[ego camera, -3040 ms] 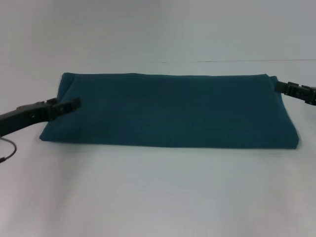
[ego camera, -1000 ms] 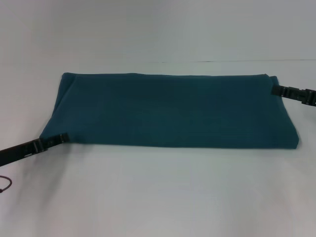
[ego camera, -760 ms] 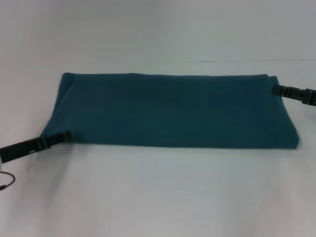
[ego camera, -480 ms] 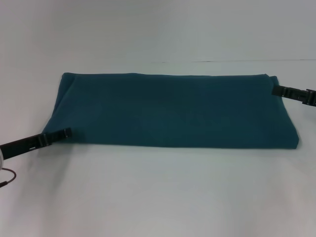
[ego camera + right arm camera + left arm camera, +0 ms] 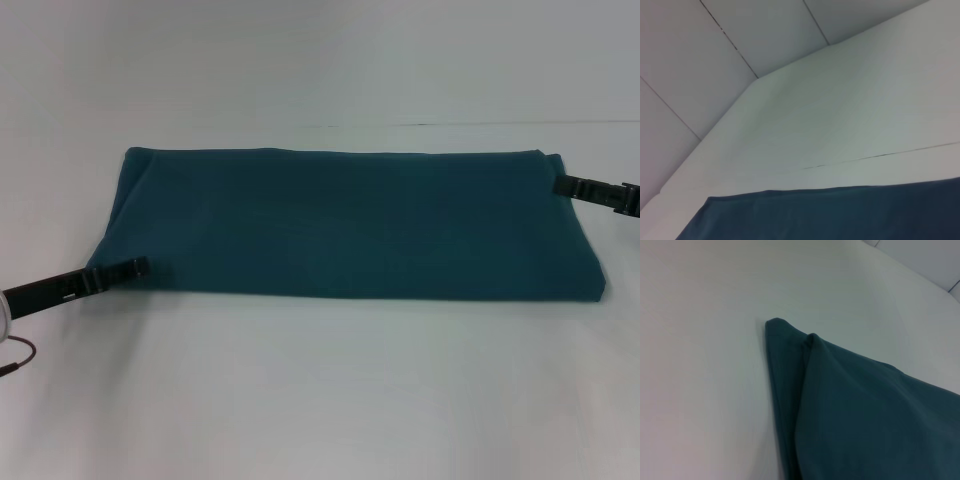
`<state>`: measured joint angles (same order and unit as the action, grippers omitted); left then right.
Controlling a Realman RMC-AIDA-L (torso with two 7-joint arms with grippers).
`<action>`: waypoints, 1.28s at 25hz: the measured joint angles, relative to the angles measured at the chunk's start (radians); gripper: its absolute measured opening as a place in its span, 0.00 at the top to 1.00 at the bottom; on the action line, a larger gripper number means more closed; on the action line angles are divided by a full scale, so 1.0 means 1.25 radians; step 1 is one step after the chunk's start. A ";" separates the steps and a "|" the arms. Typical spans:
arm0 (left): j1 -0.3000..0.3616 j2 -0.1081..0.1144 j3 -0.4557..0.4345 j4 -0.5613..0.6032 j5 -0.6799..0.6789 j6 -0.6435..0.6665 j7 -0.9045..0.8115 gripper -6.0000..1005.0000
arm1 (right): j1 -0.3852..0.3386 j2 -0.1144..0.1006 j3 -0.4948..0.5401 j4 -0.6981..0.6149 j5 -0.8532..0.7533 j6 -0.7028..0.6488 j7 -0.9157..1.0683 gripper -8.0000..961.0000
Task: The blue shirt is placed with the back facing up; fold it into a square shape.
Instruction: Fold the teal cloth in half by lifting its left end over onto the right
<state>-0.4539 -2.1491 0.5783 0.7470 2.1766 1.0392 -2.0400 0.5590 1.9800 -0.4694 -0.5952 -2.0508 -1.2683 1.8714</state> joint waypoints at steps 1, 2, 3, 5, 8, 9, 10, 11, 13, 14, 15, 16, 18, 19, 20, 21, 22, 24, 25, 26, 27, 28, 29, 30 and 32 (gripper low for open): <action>0.000 0.000 0.000 0.000 0.000 -0.006 0.003 0.15 | 0.000 0.000 0.000 0.000 0.000 0.000 0.000 0.17; 0.000 0.000 0.000 0.000 0.000 -0.010 0.004 0.17 | 0.000 0.000 0.000 0.000 0.000 0.000 0.000 0.17; 0.000 0.000 0.000 0.000 0.000 -0.015 0.007 0.19 | 0.000 0.000 0.000 0.000 0.000 0.000 0.000 0.17; 0.000 0.000 0.000 0.000 0.000 -0.017 0.008 0.23 | 0.000 0.000 0.000 0.000 0.000 0.000 0.000 0.17; 0.000 0.000 0.000 0.001 0.000 -0.029 0.009 0.30 | 0.000 0.000 0.000 0.000 0.000 0.001 0.000 0.17; 0.000 0.000 0.000 0.001 0.000 -0.033 0.009 0.34 | 0.001 0.000 0.000 0.000 0.000 0.001 0.000 0.17; 0.000 0.000 0.001 0.001 0.000 -0.035 0.009 0.38 | 0.001 0.000 0.000 0.000 0.000 0.001 0.000 0.17; 0.000 0.000 0.001 0.001 0.000 -0.036 0.009 0.42 | 0.001 0.000 0.000 0.000 0.000 0.001 0.000 0.17; 0.000 0.000 0.001 0.001 0.001 -0.036 0.009 0.48 | 0.001 0.000 0.000 0.000 0.000 0.001 0.000 0.17; 0.000 0.000 0.001 0.000 0.002 -0.036 0.009 0.50 | 0.001 0.000 0.000 0.000 0.000 0.001 0.000 0.17; 0.000 0.000 0.001 0.000 0.002 -0.036 0.009 0.52 | 0.001 0.000 0.000 0.000 0.000 0.001 0.000 0.17; 0.000 0.000 0.001 0.000 0.004 -0.036 0.009 0.54 | 0.001 0.000 0.000 0.000 0.000 0.001 0.000 0.17; 0.000 0.000 0.001 0.000 0.011 -0.038 0.008 0.58 | 0.001 0.000 0.000 0.000 0.000 0.001 0.000 0.17; 0.000 0.000 0.001 0.000 0.015 -0.040 0.007 0.60 | 0.001 0.000 0.000 0.000 0.000 0.001 0.000 0.17; 0.000 0.000 0.001 0.000 0.018 -0.042 0.006 0.62 | 0.001 0.000 0.000 0.000 0.000 0.001 0.000 0.17; 0.000 0.000 0.001 0.000 0.019 -0.044 0.006 0.64 | 0.001 0.000 0.000 0.000 0.000 0.001 -0.001 0.17; 0.000 0.000 0.001 0.000 0.020 -0.045 0.005 0.66 | 0.001 0.001 0.000 0.000 0.000 0.001 -0.001 0.17; 0.000 0.000 -0.002 0.000 0.020 -0.045 0.006 0.75 | 0.000 0.003 0.000 0.000 0.000 0.001 -0.001 0.17; 0.000 0.000 -0.003 0.001 0.020 -0.045 0.007 0.80 | -0.001 0.003 0.000 0.000 0.000 0.001 -0.001 0.17; 0.001 0.001 -0.005 0.002 0.020 -0.045 0.008 0.84 | -0.001 0.005 0.000 0.000 0.000 0.001 -0.001 0.17; 0.001 0.003 -0.007 0.005 0.020 -0.045 0.009 0.89 | -0.001 0.006 0.000 0.000 0.000 0.001 0.000 0.17; 0.001 0.003 -0.007 0.005 0.020 -0.045 0.009 0.90 | -0.001 0.007 0.000 0.001 0.000 0.001 0.000 0.17; 0.001 0.004 -0.007 0.005 0.020 -0.045 0.009 0.92 | -0.001 0.008 0.000 0.001 0.000 0.001 0.000 0.17; 0.001 0.005 -0.007 0.005 0.020 -0.045 0.009 0.93 | -0.001 0.010 0.000 0.002 0.000 0.002 0.000 0.17; 0.001 0.006 -0.008 0.008 0.020 -0.043 0.009 0.96 | 0.002 0.012 0.000 0.006 0.000 0.005 0.000 0.17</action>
<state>-0.4530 -2.1418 0.5685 0.7576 2.2016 0.9857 -2.0288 0.5616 1.9947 -0.4694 -0.5880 -2.0509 -1.2624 1.8712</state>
